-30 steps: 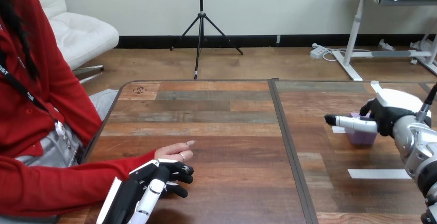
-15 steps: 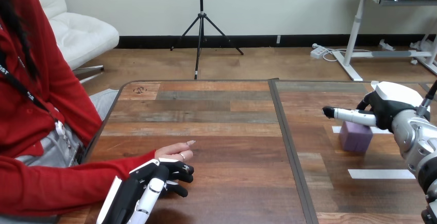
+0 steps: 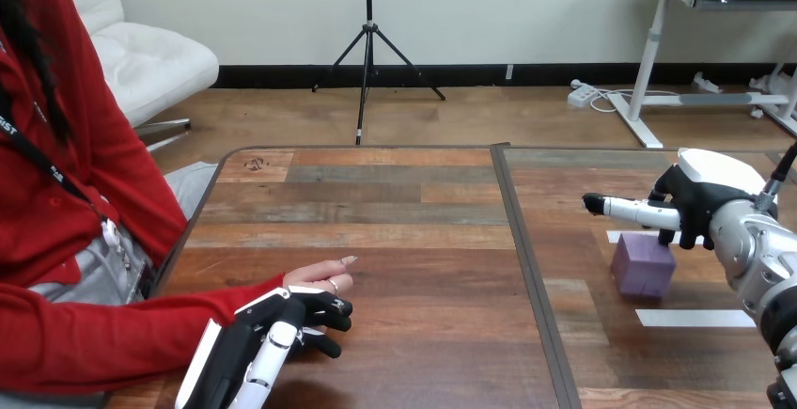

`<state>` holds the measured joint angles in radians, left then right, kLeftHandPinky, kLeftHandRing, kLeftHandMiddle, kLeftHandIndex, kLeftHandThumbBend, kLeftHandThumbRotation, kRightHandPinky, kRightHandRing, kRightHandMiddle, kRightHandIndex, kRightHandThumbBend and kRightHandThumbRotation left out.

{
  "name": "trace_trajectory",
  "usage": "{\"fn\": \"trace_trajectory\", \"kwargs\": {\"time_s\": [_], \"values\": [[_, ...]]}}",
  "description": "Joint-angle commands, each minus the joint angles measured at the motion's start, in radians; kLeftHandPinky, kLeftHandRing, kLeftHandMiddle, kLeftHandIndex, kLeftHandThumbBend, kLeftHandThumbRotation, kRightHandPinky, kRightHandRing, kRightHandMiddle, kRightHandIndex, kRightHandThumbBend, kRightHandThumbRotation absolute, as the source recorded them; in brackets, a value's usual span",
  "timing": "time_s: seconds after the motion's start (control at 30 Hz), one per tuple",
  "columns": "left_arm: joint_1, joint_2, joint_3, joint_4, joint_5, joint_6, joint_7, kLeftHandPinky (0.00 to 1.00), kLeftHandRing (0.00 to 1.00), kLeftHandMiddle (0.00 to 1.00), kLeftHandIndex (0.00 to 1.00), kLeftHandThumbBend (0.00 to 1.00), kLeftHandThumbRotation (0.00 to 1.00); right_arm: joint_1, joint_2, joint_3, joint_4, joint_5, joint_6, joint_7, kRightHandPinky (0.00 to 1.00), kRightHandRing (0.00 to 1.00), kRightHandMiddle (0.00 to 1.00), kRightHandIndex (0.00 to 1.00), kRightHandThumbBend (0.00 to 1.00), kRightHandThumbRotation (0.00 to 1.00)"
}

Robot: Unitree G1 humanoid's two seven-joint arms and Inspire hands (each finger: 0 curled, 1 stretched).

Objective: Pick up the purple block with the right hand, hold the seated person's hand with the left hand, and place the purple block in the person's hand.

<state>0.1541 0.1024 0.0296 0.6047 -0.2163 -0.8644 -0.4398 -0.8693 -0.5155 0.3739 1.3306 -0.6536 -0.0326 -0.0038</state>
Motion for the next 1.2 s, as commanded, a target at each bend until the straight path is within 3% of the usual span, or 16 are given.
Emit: {"fn": "trace_trajectory", "kwargs": {"time_s": [0.0,0.2,0.5,0.7,0.8,0.9,1.17], "values": [[-0.061,0.0,0.011,0.0,0.002,-0.022,-0.003,0.5,0.62,0.63,0.55,0.51,0.85,-0.026,0.008,-0.003,-0.008,0.017,-0.007,-0.001,0.22,0.3,0.36,0.39,0.92,1.0],[-0.064,-0.002,0.011,0.002,-0.005,-0.018,-0.008,0.5,0.62,0.63,0.55,0.48,0.85,-0.025,0.006,-0.001,-0.008,0.024,-0.015,-0.009,0.21,0.26,0.31,0.32,0.92,1.0],[-0.07,-0.003,0.011,0.01,-0.019,-0.012,-0.024,0.5,0.62,0.63,0.55,0.48,0.84,-0.029,0.001,-0.003,-0.01,0.03,-0.022,-0.016,0.28,0.33,0.37,0.33,0.92,1.0],[-0.072,-0.004,0.015,0.014,0.001,-0.013,-0.005,0.5,0.62,0.63,0.55,0.5,0.84,-0.04,-0.002,0.003,-0.011,0.025,-0.014,-0.009,0.37,0.46,0.49,0.54,0.93,1.0],[-0.074,-0.004,0.015,0.017,0.002,-0.015,-0.004,0.5,0.62,0.63,0.54,0.5,0.84,-0.046,-0.004,0.006,-0.011,0.022,-0.01,-0.006,0.39,0.49,0.53,0.59,0.94,1.0],[-0.075,-0.003,0.014,0.019,0.002,-0.016,-0.004,0.49,0.62,0.63,0.54,0.5,0.84,-0.051,-0.004,0.008,-0.012,0.02,-0.006,-0.006,0.31,0.42,0.48,0.63,0.94,1.0],[-0.081,-0.003,0.012,0.027,-0.014,-0.02,-0.024,0.49,0.62,0.63,0.55,0.48,0.84,-0.063,-0.009,0.011,-0.015,0.019,-0.001,0.011,0.3,0.43,0.52,0.71,0.98,1.0]]}}
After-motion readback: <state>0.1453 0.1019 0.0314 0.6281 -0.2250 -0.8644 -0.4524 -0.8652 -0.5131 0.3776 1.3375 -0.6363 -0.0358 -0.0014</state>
